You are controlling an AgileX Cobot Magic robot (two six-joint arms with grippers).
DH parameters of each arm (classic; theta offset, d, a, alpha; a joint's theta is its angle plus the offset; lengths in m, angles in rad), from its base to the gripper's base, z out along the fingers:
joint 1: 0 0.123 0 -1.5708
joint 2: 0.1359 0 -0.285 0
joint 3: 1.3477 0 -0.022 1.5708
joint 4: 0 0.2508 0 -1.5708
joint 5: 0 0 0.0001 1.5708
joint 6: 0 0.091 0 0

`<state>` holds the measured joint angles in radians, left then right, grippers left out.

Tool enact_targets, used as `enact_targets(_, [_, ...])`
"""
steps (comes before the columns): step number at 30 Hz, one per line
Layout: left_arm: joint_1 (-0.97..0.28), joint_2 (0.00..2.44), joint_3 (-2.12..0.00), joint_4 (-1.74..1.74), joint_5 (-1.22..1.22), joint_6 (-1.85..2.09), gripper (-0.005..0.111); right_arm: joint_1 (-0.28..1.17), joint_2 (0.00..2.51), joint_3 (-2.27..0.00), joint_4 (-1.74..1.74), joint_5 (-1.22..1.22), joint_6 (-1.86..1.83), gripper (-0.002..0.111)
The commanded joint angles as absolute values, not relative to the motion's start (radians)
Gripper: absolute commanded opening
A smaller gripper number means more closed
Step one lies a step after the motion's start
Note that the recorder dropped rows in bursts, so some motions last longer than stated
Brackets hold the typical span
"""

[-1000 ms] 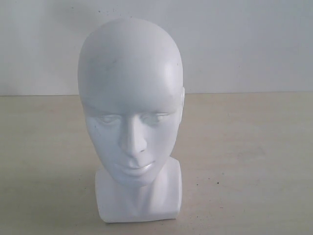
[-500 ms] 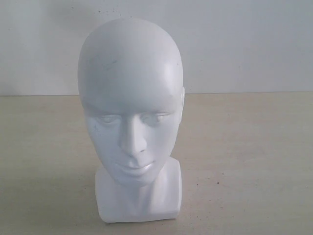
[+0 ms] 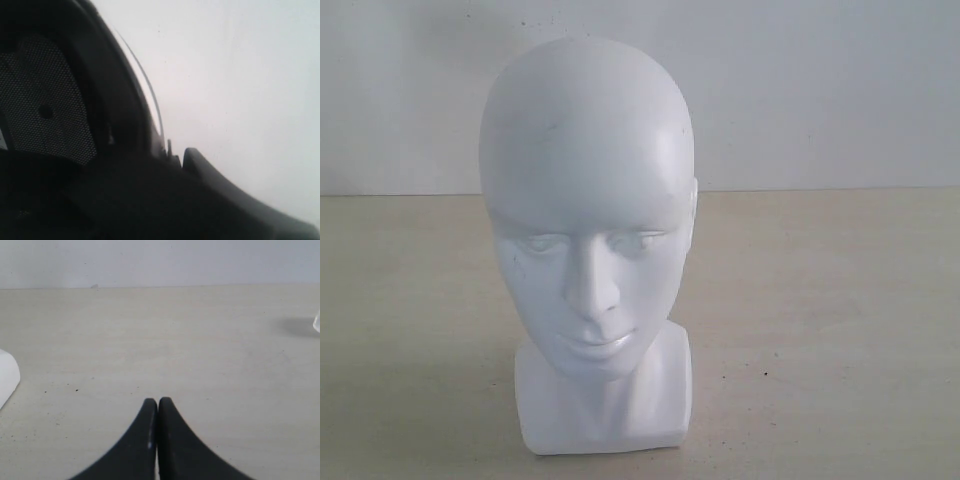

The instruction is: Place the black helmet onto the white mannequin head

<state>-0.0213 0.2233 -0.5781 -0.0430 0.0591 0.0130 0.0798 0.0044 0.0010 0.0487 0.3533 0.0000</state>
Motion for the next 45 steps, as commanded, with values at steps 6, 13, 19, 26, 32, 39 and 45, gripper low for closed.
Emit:
enact_targets(6, [-0.022,0.208,-0.574,0.0,-0.17,-0.255,0.004,0.073,0.0,0.0,0.047,0.348,0.0,0.0])
enact_targets(13, [-0.022,0.054,-0.443,0.016,-0.315,-0.308,0.004,0.073,0.0,0.0,0.047,0.348,0.0,0.0])
enact_targets(19, [-0.022,0.0,-0.392,0.027,-0.323,-0.411,0.004,0.073,0.0,0.0,0.047,0.348,0.0,0.0])
enact_targets(26, [-0.022,0.008,-0.392,0.202,-0.429,-0.831,0.004,0.073,0.0,0.0,0.047,0.348,0.0,0.0])
enact_targets(32, [-0.022,0.101,-0.392,0.456,-0.575,-1.276,0.004,0.073,0.0,0.0,0.04,0.343,0.0,0.0])
enact_targets(39, [-0.022,0.276,-0.392,0.516,-0.924,-1.497,0.004,0.073,0.0,0.0,0.042,0.343,0.0,0.0])
enact_targets(45, [-0.022,0.427,-0.392,0.404,-1.221,-1.543,0.004,0.073,0.0,0.0,0.042,0.343,0.0,0.0])
